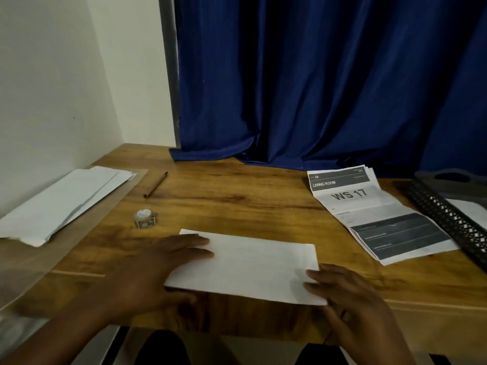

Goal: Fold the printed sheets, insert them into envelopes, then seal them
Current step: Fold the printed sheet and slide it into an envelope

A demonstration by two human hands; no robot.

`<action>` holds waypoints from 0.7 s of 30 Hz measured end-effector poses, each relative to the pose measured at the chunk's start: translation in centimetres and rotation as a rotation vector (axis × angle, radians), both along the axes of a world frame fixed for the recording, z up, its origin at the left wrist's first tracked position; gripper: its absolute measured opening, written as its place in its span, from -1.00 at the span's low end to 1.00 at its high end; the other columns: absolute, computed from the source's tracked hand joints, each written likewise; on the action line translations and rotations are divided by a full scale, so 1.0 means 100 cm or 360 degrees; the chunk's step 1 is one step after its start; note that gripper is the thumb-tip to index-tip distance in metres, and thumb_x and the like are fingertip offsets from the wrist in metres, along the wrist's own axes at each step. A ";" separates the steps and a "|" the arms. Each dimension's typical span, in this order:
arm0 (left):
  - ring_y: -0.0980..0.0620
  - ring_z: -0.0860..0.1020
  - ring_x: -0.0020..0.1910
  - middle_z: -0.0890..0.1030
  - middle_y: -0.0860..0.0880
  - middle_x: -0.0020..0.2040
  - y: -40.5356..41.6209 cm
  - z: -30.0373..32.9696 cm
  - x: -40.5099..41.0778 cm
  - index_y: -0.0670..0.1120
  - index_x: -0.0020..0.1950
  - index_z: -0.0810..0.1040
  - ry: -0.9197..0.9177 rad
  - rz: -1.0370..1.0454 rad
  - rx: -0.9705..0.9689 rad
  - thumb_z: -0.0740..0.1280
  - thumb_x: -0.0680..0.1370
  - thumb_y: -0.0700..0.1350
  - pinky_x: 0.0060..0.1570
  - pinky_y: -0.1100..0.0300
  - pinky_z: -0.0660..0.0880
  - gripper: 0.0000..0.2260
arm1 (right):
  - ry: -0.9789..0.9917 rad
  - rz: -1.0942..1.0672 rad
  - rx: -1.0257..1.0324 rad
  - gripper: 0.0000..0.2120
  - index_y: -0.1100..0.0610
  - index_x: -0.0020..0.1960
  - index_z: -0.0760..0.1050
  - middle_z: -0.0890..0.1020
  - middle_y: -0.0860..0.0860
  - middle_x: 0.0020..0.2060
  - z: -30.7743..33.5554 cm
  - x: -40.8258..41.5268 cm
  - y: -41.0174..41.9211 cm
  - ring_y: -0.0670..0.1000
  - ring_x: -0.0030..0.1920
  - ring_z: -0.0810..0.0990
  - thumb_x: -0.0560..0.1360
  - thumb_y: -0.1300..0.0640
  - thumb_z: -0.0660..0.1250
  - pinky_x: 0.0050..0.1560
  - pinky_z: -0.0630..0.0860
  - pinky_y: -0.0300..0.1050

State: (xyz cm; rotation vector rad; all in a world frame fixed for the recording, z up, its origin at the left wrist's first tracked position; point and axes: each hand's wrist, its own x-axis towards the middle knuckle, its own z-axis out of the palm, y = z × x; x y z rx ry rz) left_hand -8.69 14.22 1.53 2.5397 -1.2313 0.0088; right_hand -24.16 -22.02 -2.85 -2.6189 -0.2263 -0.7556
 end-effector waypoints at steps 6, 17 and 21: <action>0.17 0.60 0.24 0.66 0.17 0.22 0.015 0.006 -0.002 0.16 0.25 0.65 0.0189 0.0108 -0.0846 0.53 0.46 -0.18 0.21 0.16 0.56 -0.59 | 0.0032 0.0091 0.0944 -0.80 -0.22 -0.02 0.70 0.73 -0.18 -0.04 0.038 0.011 0.006 -0.19 0.02 0.68 0.41 0.03 0.46 -0.01 0.59 -0.35; 0.22 0.55 0.10 0.54 0.05 0.37 -0.051 -0.001 0.050 0.14 0.56 0.23 0.0340 0.0931 -0.1201 0.58 0.41 0.03 0.02 0.44 0.45 -0.18 | 0.0039 -0.0200 0.1756 -0.74 -0.03 0.17 0.59 0.74 -0.24 -0.19 0.050 0.097 -0.001 -0.19 -0.14 0.72 0.49 0.08 0.49 -0.31 0.63 -0.23; 0.12 0.49 0.18 0.47 -0.01 0.46 -0.048 -0.009 0.053 0.20 0.59 0.12 0.0221 0.0999 -0.1071 0.58 0.40 0.10 0.03 0.29 0.50 -0.10 | 0.0109 -0.0236 0.1488 -0.68 -0.11 0.23 0.53 0.69 -0.36 -0.23 0.034 0.102 -0.002 -0.26 -0.20 0.69 0.51 0.03 0.47 -0.39 0.61 -0.28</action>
